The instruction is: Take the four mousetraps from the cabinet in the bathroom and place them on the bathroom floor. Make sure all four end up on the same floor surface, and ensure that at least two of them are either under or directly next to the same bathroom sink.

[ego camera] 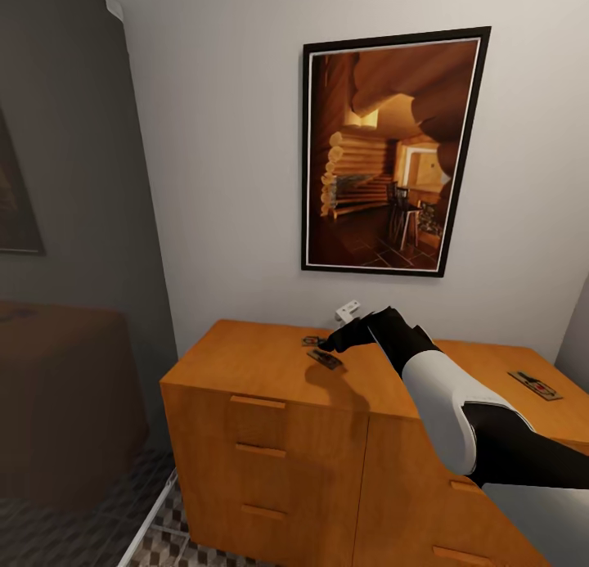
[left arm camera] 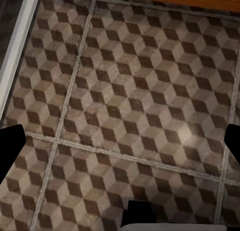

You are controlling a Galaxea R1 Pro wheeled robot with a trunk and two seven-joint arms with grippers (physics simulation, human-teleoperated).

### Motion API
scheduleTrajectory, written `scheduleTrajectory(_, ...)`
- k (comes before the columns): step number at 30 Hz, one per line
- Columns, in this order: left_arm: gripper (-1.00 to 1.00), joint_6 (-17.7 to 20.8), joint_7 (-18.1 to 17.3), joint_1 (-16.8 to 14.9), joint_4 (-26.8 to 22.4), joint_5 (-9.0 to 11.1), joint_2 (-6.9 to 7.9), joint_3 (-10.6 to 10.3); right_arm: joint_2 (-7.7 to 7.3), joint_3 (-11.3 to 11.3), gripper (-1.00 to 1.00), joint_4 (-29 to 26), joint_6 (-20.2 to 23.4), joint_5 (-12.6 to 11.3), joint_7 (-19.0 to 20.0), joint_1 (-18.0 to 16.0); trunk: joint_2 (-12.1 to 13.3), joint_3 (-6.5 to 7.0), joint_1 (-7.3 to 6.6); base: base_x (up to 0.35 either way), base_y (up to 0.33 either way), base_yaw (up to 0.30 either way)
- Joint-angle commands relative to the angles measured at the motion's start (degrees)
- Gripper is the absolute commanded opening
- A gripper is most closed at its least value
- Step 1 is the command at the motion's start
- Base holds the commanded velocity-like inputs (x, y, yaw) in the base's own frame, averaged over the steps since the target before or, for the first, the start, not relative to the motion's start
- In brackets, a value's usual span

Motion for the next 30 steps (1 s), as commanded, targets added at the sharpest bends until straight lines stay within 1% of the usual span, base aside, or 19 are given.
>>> scheduleTrajectory(1,1.00,-0.18,0.09,-0.03,0.05,-0.03,-0.01,0.04,0.08,-0.48,1.00,-0.12,0.29,0.44,0.35,-0.03,-0.04,-0.15,0.00,0.000,0.000,0.000)
scheduleTrajectory(30,1.00,-0.18,0.09,-0.03,0.03,-0.03,-0.01,0.04,0.04,-0.51,1.00,-0.12,0.21,0.36,0.86,-0.03,-0.04,-2.48,0.00,0.000,0.000,0.000)
